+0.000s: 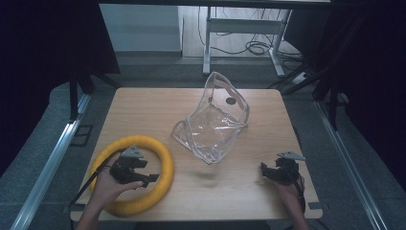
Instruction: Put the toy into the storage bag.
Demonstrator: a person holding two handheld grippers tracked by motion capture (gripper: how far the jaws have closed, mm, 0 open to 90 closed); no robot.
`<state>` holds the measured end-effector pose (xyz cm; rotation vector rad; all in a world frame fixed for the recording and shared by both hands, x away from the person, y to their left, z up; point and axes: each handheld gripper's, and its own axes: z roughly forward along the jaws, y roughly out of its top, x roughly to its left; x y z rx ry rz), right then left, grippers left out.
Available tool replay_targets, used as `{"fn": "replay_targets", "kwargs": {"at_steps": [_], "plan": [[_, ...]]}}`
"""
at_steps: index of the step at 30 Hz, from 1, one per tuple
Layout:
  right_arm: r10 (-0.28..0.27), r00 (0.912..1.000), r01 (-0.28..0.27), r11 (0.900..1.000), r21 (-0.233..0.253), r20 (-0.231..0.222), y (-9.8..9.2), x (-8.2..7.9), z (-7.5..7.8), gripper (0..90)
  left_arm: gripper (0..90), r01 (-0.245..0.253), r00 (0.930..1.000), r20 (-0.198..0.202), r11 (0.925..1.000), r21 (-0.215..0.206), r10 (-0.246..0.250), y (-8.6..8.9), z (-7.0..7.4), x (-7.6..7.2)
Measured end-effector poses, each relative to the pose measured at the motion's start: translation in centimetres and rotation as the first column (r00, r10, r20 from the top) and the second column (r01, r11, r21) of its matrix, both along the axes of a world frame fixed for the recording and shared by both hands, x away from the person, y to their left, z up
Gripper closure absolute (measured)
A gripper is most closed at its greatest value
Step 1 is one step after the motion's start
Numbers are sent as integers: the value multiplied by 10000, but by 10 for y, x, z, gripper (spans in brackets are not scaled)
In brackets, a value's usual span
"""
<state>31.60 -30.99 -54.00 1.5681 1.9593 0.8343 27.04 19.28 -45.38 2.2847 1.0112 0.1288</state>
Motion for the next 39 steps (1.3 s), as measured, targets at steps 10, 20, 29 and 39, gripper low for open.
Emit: {"fn": "replay_targets", "kwargs": {"at_steps": [10, 20, 29, 39], "plan": [[-6, 10000, 6, 10000, -1, 1, 0, 0, 0, 144, 279, 709, 9939, -913, 9920, 1046, -614, -23, -23, -4], [1, 10000, -1, 10000, -15, 1, 0, 0, 0, 144, 283, 1068, 9817, -1764, 9752, 1941, -725, -39, -45, -6], [-1, 10000, 1, 10000, -16, 0, 0, 0, 0, 144, 420, 682, 9804, -1958, 9714, 2275, -230, -45, -52, -7], [-9, 10000, 9, 10000, -11, 5, 0, 0, 0, 144, 472, 582, 9795, -2007, 9754, 2127, -147, -45, -52, -7]]}}
